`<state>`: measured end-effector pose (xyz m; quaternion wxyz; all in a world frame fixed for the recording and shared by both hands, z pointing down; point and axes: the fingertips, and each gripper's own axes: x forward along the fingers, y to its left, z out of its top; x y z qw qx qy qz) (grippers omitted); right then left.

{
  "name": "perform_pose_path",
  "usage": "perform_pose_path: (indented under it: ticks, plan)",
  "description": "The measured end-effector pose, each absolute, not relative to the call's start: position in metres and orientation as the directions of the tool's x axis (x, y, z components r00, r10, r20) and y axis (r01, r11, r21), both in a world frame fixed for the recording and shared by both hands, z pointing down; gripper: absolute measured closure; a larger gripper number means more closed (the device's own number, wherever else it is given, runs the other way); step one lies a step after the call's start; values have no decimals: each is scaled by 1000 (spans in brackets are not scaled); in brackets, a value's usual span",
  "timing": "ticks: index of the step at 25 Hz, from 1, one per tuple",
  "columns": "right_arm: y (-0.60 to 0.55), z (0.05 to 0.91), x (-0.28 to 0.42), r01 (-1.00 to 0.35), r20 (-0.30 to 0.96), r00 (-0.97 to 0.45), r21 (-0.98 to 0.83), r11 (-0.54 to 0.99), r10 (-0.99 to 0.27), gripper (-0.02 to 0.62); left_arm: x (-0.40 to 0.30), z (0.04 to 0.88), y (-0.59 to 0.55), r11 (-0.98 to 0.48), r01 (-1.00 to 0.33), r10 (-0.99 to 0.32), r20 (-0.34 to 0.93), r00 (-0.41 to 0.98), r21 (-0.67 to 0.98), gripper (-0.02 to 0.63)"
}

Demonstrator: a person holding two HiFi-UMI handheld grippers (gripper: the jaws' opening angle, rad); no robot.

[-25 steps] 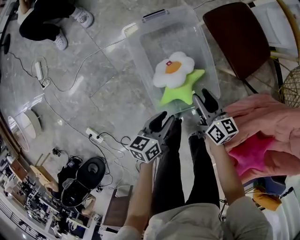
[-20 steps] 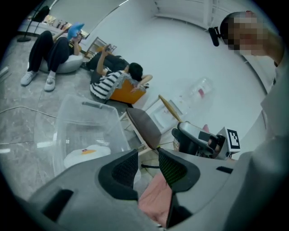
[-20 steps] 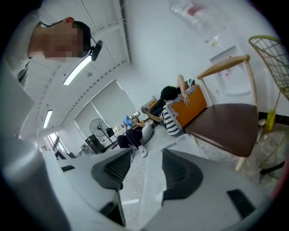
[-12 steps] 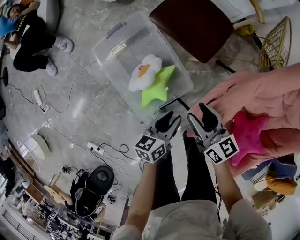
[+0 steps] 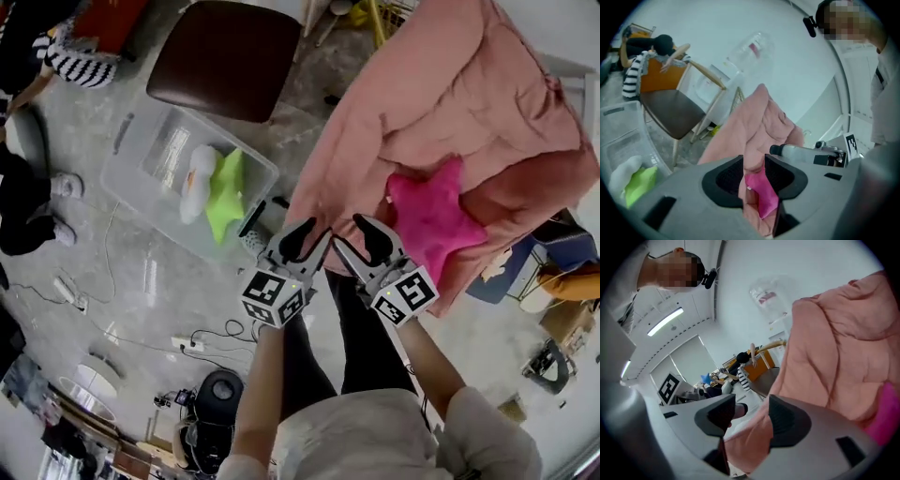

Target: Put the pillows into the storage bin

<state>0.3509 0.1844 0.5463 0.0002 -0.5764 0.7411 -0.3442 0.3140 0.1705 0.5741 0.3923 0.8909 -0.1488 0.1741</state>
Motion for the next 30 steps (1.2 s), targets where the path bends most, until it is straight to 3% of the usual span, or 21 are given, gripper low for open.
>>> perform_pose_path:
  ticks: [5,9,11,14,17,20,25,28,30]
  plan:
    - [249,555,435,-873,454,-188,-484,-64,-871,369,402,582,229,-703,-255,53,407,912,664,472]
    - [316,582,497,-909,601,-176,-403,-105,-780,360,448,623,286,-716,-209,189,473,861,666,471]
    - [346,593,532,-948,679,-194,-315,-42,-708,347,464,644,313,-698,-210,243,502,830,685,463]
    - [386,614,572,-968,812,-246,-184,169,-529,331,475,673,346,-680,-200,310,524,793,705,439]
    - [419,632,600,-887,920,-260,-108,449,-293,319,478,702,378,-671,-166,378,526,762,723,401]
    - [433,643,623,-760,967,-209,-65,647,-148,235,477,735,405,-664,-130,444,528,724,737,316]
    - [437,673,634,-694,967,-252,-214,687,46,171,480,766,419,-659,-147,459,550,698,737,258]
    - [448,687,631,-645,962,-230,-266,716,150,112,480,773,430,-684,-85,499,550,670,724,235]
    - [454,696,629,-650,959,-225,-280,706,173,110,479,781,439,-704,-41,521,555,648,709,232]
